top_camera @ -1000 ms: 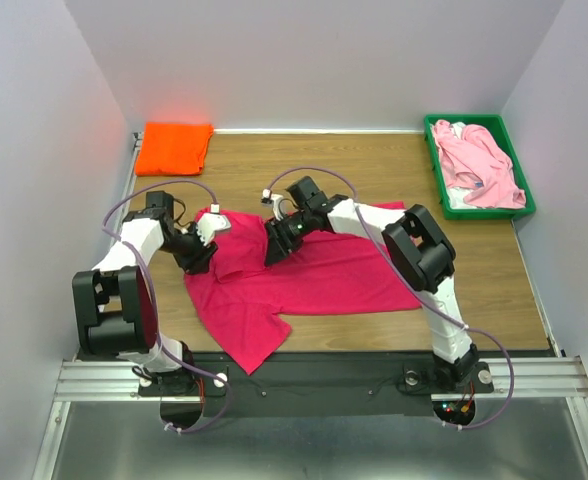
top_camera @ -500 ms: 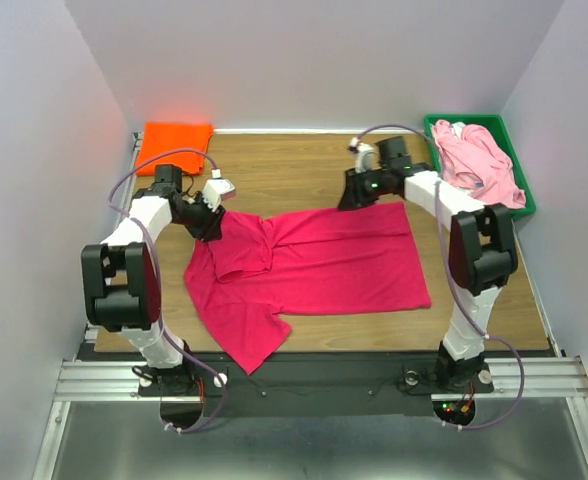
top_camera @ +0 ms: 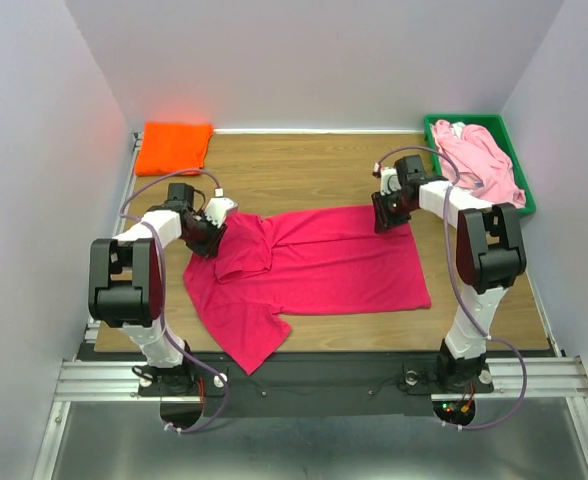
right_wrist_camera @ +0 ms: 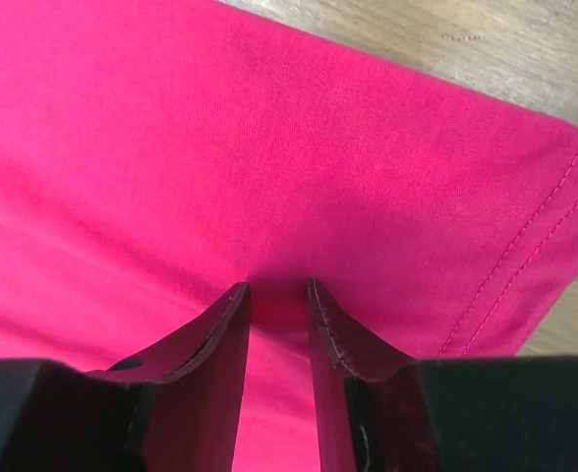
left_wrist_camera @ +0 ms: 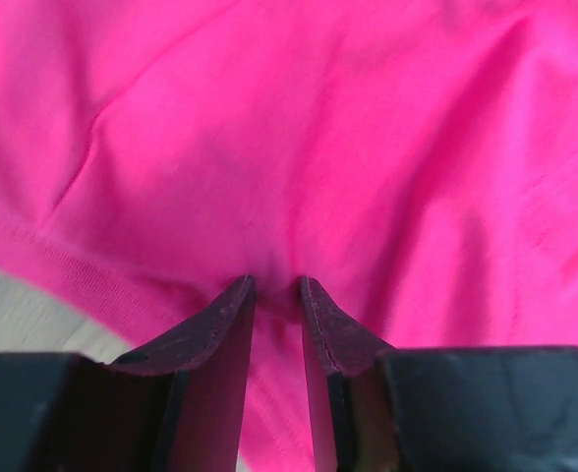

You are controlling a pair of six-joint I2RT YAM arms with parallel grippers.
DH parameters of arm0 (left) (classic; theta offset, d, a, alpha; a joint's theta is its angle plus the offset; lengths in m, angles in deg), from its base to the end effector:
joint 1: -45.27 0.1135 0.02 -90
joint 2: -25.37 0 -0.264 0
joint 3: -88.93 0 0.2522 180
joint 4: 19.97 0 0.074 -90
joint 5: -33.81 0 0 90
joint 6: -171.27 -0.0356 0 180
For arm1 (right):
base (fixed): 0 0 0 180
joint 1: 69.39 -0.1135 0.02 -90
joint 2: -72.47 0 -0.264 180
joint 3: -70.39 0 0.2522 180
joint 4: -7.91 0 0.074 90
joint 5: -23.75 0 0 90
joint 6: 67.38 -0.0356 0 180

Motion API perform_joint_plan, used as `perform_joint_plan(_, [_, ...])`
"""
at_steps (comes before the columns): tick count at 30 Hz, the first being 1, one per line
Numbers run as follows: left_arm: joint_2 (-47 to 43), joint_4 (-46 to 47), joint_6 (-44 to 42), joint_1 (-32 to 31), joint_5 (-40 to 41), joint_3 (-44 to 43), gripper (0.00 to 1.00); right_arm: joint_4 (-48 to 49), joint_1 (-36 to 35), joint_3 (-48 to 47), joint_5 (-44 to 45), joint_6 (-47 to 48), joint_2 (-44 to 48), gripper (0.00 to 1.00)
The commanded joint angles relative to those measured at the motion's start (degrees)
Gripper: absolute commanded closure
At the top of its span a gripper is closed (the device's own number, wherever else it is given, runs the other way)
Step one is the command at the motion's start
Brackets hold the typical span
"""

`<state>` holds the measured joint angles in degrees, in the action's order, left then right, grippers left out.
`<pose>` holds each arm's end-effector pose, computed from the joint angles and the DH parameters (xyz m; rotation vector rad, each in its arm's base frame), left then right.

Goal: Fold and stack the t-shirts
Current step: Fold the tshirt

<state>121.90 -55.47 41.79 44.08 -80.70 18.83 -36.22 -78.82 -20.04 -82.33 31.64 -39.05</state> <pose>0.3255 -0.0215 0.1697 1.0070 2.3222 -0.3114 0.3905 0.0749 0.1701 -0.5129 2.6381 0.3815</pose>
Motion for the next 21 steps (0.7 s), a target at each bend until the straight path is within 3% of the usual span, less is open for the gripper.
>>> perform_joint_plan(1, [-3.7,-2.1,0.0,0.8,4.3,3.1,0.64,-4.1,1.2,1.1,2.5,3.1,-0.1,0.65])
perform_joint_plan(9, [-4.6,-6.7,8.3,3.5,-4.8,-12.4,0.64,-9.4,2.5,-9.6,-10.0,2.9,3.2,0.59])
perform_joint_plan(13, [0.2,-3.1,11.4,3.4,-6.5,-18.1,0.64,-9.3,2.5,-18.8,-8.3,1.4,-1.8,0.58])
perform_joint_plan(21, [8.8,1.6,17.3,3.3,-7.3,-20.2,0.64,-8.6,2.7,-23.4,-5.1,0.5,-12.0,0.62])
